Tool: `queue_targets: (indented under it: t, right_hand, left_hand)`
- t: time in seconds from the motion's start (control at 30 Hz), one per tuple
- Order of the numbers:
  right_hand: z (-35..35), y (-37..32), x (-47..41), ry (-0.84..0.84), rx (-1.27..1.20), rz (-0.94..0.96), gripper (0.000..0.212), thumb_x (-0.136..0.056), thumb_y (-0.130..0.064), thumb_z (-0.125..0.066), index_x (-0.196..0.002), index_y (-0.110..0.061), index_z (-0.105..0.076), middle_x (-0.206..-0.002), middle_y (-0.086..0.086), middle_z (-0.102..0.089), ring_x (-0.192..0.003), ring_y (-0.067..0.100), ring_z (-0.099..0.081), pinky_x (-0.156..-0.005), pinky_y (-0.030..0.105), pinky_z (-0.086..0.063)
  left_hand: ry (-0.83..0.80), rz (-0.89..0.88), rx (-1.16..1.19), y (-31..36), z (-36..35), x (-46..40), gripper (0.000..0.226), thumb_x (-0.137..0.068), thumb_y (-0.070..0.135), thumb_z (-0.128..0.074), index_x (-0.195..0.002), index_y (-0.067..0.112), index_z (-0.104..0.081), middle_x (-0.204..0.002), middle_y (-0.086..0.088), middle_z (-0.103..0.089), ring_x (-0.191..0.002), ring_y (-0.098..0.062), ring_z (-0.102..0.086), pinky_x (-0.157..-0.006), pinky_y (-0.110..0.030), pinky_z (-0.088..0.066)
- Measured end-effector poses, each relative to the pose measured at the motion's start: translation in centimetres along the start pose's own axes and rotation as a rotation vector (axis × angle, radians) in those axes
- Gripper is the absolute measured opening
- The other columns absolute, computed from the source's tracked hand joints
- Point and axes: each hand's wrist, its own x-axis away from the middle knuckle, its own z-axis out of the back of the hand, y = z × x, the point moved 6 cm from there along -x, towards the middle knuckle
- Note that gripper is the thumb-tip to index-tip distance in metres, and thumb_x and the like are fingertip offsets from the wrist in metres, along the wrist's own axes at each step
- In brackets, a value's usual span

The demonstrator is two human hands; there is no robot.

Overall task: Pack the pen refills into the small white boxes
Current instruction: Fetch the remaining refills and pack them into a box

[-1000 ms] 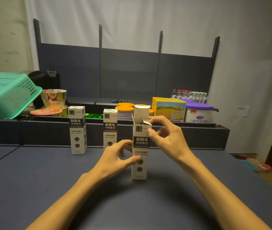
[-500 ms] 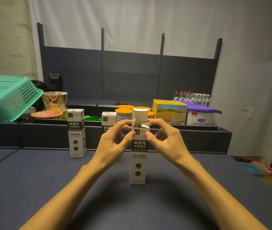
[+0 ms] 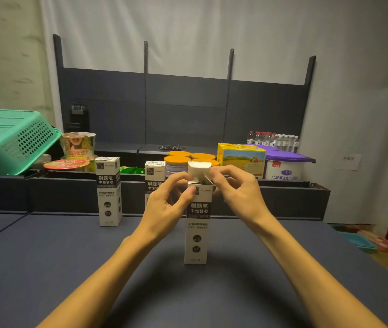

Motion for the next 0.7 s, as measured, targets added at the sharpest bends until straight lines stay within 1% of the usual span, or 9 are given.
queue_targets:
  t: [0.07, 0.1, 0.2, 0.23, 0.33, 0.43, 0.5, 0.6, 0.7]
  right_hand:
    - [0.0, -0.5, -0.6, 0.025, -0.065, -0.008, 0.011, -0.093, -0.024, -0.059, -0.089, -0.013, -0.057, -0.093, 0.003, -0.068, -0.074, 0.004, -0.065, -0.052, 0.015, -0.048]
    - [0.1, -0.7, -0.8, 0.033, -0.082, -0.002, 0.01, -0.093, -0.022, -0.06, -0.092, -0.014, -0.055, -0.091, 0.005, -0.068, -0.075, 0.006, -0.066, -0.052, 0.016, -0.049]
    - [0.0, -1.0, -1.2, -0.007, -0.006, 0.059, 0.017, -0.092, -0.024, -0.062, -0.108, -0.022, -0.058, -0.09, 0.0, -0.069, -0.085, 0.014, -0.068, -0.062, 0.027, -0.058]
    - [0.0, -1.0, -1.2, -0.027, 0.043, 0.076, 0.016, -0.092, -0.024, -0.062, -0.108, -0.022, -0.062, -0.092, -0.002, -0.069, -0.086, 0.013, -0.066, -0.064, 0.027, -0.058]
    - [0.1, -0.8, -0.8, -0.052, 0.144, 0.11, 0.013, -0.093, -0.024, -0.061, -0.098, -0.016, -0.07, -0.098, -0.004, -0.068, -0.08, 0.006, -0.06, -0.06, 0.02, -0.052]
    - [0.2, -0.9, -0.4, -0.042, 0.178, 0.149, 0.014, -0.093, -0.023, -0.062, -0.099, -0.014, -0.071, -0.099, -0.004, -0.067, -0.08, 0.004, -0.058, -0.059, 0.017, -0.05]
    - [0.3, -1.2, -0.3, -0.036, 0.21, 0.186, 0.014, -0.093, -0.022, -0.062, -0.099, -0.013, -0.071, -0.1, -0.005, -0.066, -0.082, 0.003, -0.058, -0.06, 0.015, -0.049]
    - [0.5, -1.6, -0.2, -0.034, 0.274, 0.251, 0.015, -0.093, -0.019, -0.062, -0.101, -0.01, -0.071, -0.099, -0.003, -0.066, -0.087, 0.004, -0.058, -0.061, 0.013, -0.049]
    - [0.6, -1.9, -0.2, -0.036, 0.321, 0.305, 0.014, -0.092, -0.017, -0.063, -0.1, -0.008, -0.071, -0.1, 0.002, -0.068, -0.088, 0.008, -0.06, -0.063, 0.014, -0.05]
  left_hand:
    - [0.011, -0.003, -0.009, 0.0, -0.1, 0.0, 0.026, -0.089, 0.037, -0.054, -0.115, 0.036, -0.051, -0.101, 0.018, -0.064, -0.089, -0.009, -0.064, -0.069, -0.028, -0.059]
    - [0.013, -0.004, -0.006, 0.1, -0.1, 0.0, 0.026, -0.089, 0.036, -0.054, -0.115, 0.037, -0.051, -0.101, 0.019, -0.064, -0.089, -0.009, -0.065, -0.069, -0.028, -0.058]
    - [0.017, 0.0, 0.02, 0.1, -0.1, 0.1, 0.026, -0.09, 0.034, -0.056, -0.115, 0.035, -0.049, -0.102, 0.019, -0.065, -0.09, -0.009, -0.065, -0.069, -0.027, -0.058]
    - [0.024, 0.005, 0.029, 0.1, -0.1, 0.1, 0.026, -0.091, 0.032, -0.058, -0.115, 0.032, -0.049, -0.101, 0.019, -0.065, -0.089, -0.009, -0.065, -0.069, -0.028, -0.058]
    - [0.046, -0.007, 0.039, 0.0, 0.1, 0.2, 0.032, -0.09, 0.026, -0.062, -0.117, 0.03, -0.045, -0.098, 0.012, -0.067, -0.085, -0.012, -0.066, -0.068, -0.032, -0.059]
    - [0.057, -0.041, 0.008, 0.6, 0.1, 0.4, 0.044, -0.09, 0.022, -0.062, -0.125, 0.04, -0.04, -0.095, 0.012, -0.066, -0.082, -0.012, -0.066, -0.065, -0.024, -0.057]
    - [0.047, -0.049, -0.014, 0.7, -0.2, 0.4, 0.042, -0.092, 0.027, -0.061, -0.127, 0.04, -0.042, -0.097, 0.017, -0.066, -0.084, -0.009, -0.066, -0.066, -0.023, -0.057]
    - [0.036, -0.051, -0.019, 0.6, -0.3, 0.3, 0.039, -0.088, 0.042, -0.057, -0.125, 0.037, -0.048, -0.103, 0.021, -0.066, -0.087, -0.012, -0.066, -0.067, -0.028, -0.059]
    - [0.031, -0.045, -0.02, 0.6, -0.4, 0.3, 0.038, -0.088, 0.04, -0.057, -0.125, 0.037, -0.048, -0.107, 0.026, -0.063, -0.089, -0.008, -0.065, -0.068, -0.026, -0.058]
